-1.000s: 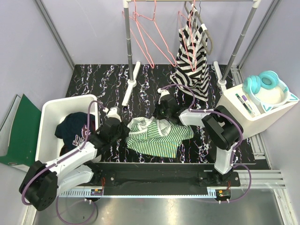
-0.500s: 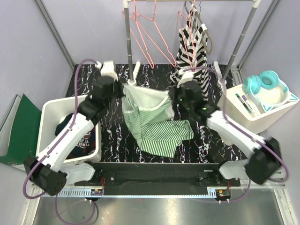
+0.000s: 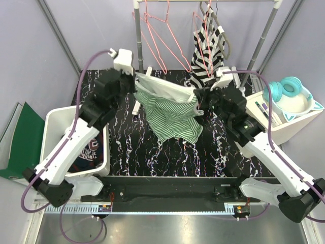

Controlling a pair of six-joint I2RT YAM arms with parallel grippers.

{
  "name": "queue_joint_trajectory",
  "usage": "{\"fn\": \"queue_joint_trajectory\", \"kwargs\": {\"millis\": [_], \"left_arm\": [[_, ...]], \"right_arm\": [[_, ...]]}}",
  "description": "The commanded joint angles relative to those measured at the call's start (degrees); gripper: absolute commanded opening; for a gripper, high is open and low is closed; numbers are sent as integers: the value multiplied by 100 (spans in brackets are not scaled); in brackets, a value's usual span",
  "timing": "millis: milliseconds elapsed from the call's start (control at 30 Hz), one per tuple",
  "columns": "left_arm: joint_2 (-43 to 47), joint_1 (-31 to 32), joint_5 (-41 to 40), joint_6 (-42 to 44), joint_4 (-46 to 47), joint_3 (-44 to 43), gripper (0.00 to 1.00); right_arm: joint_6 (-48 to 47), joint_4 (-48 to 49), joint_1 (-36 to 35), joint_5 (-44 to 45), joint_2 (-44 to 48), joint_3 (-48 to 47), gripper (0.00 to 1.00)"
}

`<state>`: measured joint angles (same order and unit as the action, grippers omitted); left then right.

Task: Place the tank top on the hanger

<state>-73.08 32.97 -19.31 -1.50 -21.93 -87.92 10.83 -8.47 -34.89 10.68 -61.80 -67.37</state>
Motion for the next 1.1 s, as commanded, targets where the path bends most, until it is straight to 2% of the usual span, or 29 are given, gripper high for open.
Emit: {"fn": "queue_joint_trajectory", "kwargs": {"millis": [0,100,133,200,233,300,333,367,400,433,467,500,533,567,600,700,767,800,933,1067], "left_arm": [[627,402,-40,-261,277,1547,0],[655,955,6,-814,330,2576,0],[559,1192,41,-930,321,2769,0],[435,1369,137,-1298,269,3262,0],[339,1439,199,-1387,234,3403,0],[286,1449,130,-1668,181,3720,5],[277,1449,95,-1739,137,3808,12],[303,1449,68,-1783,85,3878,34],[329,1458,68,-1853,6,3870,76],[434,1449,111,-1863,-160,3835,87],[513,1458,164,-1863,-240,3722,94],[610,1458,295,-1854,-285,3668,99],[846,1449,375,-1828,-355,3537,99],[952,1432,428,-1784,-390,3458,99],[1058,1379,550,-1688,-504,3361,99],[1453,916,1374,-1766,-462,3080,99],[1559,589,2172,-1967,-373,3044,99],[1621,327,2316,-1977,-356,3018,99],[1578,113,1950,-1530,-846,2510,99],[1612,96,1511,-1256,-927,2463,99]], "right_arm": [[437,-383,44,-241,107,933,0],[771,-375,44,-285,177,1549,0],[832,-366,44,-268,195,1691,3],[859,-418,44,-120,212,1990,7],[868,-471,44,-58,230,2052,11],[877,-620,44,40,300,2192,15],[894,-664,44,48,378,2228,23],[938,-700,44,-4,414,2272,31],[938,-752,44,-65,458,2333,39],[938,-787,44,-92,554,2360,48],[921,-814,44,-153,590,2369,68],[895,-901,44,-188,642,2369,75],[834,-954,44,-241,730,2352,81],[781,-1077,44,-389,774,2308,98],[728,-1130,35,-478,827,2221,100],[727,-1210,44,-550,1108,2071,100],[903,-1149,35,-200,1459,2079,100],[877,-1079,44,-119,1747,2105,100],[501,-911,44,-83,2233,2088,100],[210,-920,44,-223,2234,1511,100]]}}
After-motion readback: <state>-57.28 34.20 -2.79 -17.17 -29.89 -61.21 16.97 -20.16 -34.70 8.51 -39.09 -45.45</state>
